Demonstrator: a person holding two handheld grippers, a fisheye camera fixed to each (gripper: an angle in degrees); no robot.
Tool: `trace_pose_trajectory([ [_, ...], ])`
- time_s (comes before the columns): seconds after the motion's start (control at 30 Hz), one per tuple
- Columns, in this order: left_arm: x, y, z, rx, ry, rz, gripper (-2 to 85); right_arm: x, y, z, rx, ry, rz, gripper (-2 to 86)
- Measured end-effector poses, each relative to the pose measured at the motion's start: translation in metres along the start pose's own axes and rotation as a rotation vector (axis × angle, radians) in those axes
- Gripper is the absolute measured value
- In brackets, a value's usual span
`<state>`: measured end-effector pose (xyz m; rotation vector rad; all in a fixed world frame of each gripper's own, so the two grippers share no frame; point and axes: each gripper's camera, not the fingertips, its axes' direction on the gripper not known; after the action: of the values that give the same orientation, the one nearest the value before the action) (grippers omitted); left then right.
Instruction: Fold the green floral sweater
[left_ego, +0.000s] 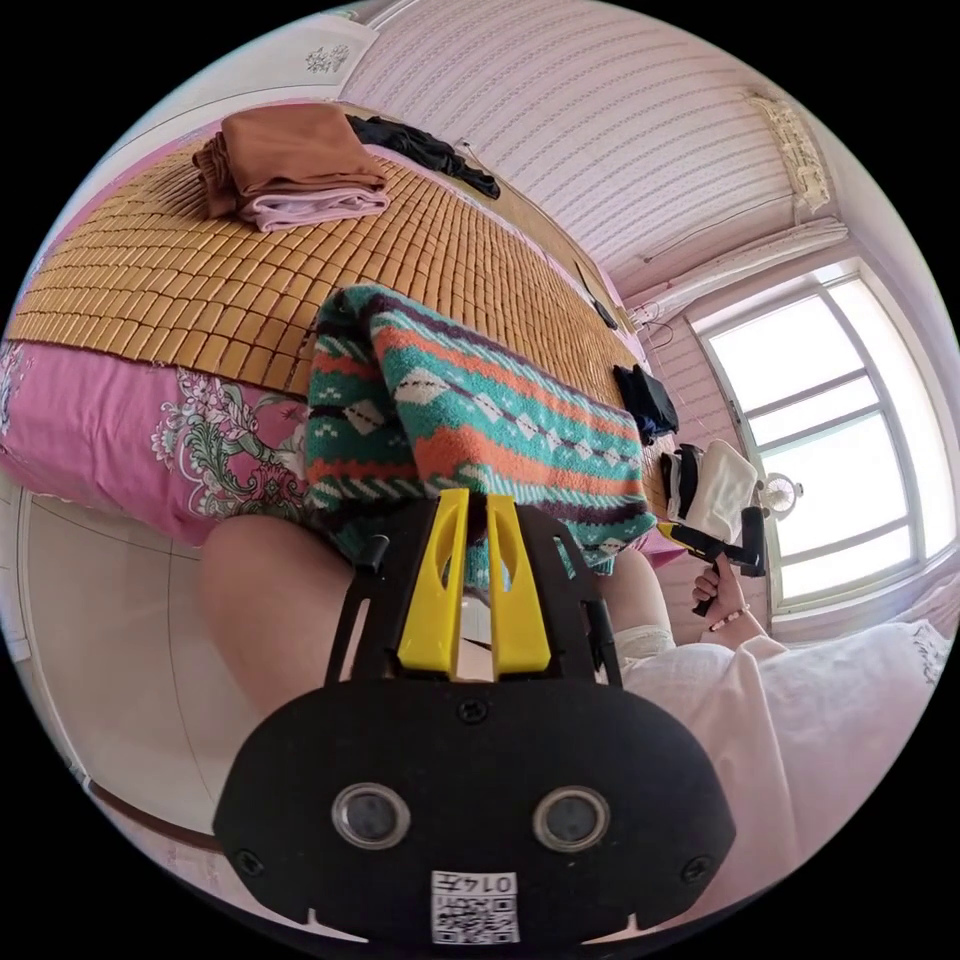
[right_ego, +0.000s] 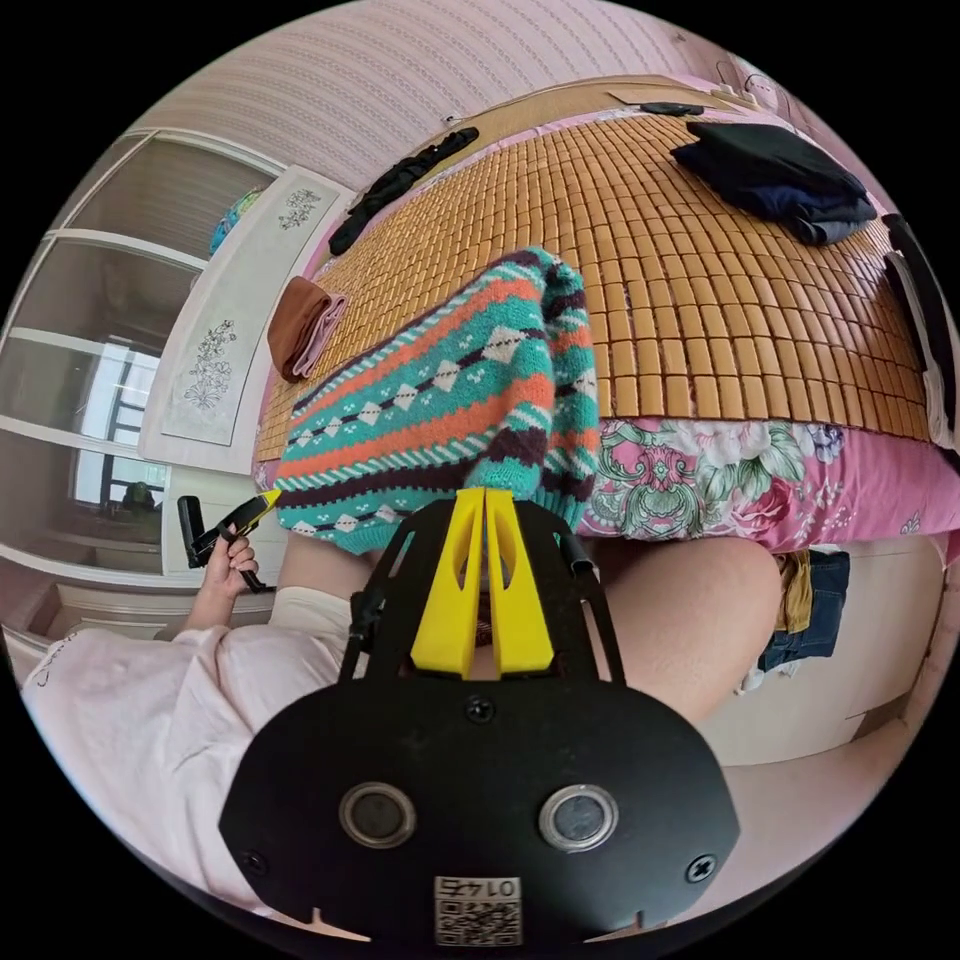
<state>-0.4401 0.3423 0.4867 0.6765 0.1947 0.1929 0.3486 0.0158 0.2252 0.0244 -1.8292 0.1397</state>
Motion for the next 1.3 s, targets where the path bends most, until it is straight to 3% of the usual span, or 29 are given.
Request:
trace_pose_trajectory([
  [0.23,0.017,-0.014,-0.009,-0.003,0.004,0.052,2.8,0.001,-0.010,-0.009,-0.020,0.037,-0.053,1.9],
  [0.33,0.015,-0.015,0.004,-0.048,-0.014,0.033,3.6,0.008,-0.015,0.003,-0.053,0.105,-0.017,14.1],
  [0.4,0.012,-0.014,0.016,-0.091,-0.091,-0.001,4.8,0.010,-0.021,0.014,-0.109,0.149,0.004,17.4],
  [0.6,0.010,-0.023,0.042,-0.223,-0.147,-0.074,12.5,0.011,-0.030,0.037,-0.172,0.252,0.015,8.6],
  [0.67,0.008,-0.028,0.059,-0.343,-0.107,-0.090,11.7,0.005,-0.029,0.032,-0.155,0.281,-0.026,7.8],
  [0.77,0.012,-0.031,0.063,-0.362,-0.083,-0.074,8.0,0.000,-0.025,0.018,-0.128,0.299,-0.081,6.9],
  [0.87,0.031,-0.029,0.051,-0.313,-0.084,0.013,6.7,0.002,-0.022,-0.007,-0.063,0.249,-0.091,6.1],
  [1.1,0.075,-0.039,-0.017,-0.088,0.006,0.151,6.4,0.028,-0.024,-0.078,0.086,-0.145,-0.071,4.2],
  [1.3,0.122,-0.123,-0.062,0.069,0.189,0.283,6.7,0.020,-0.091,-0.128,0.288,-0.362,-0.262,1.7],
])
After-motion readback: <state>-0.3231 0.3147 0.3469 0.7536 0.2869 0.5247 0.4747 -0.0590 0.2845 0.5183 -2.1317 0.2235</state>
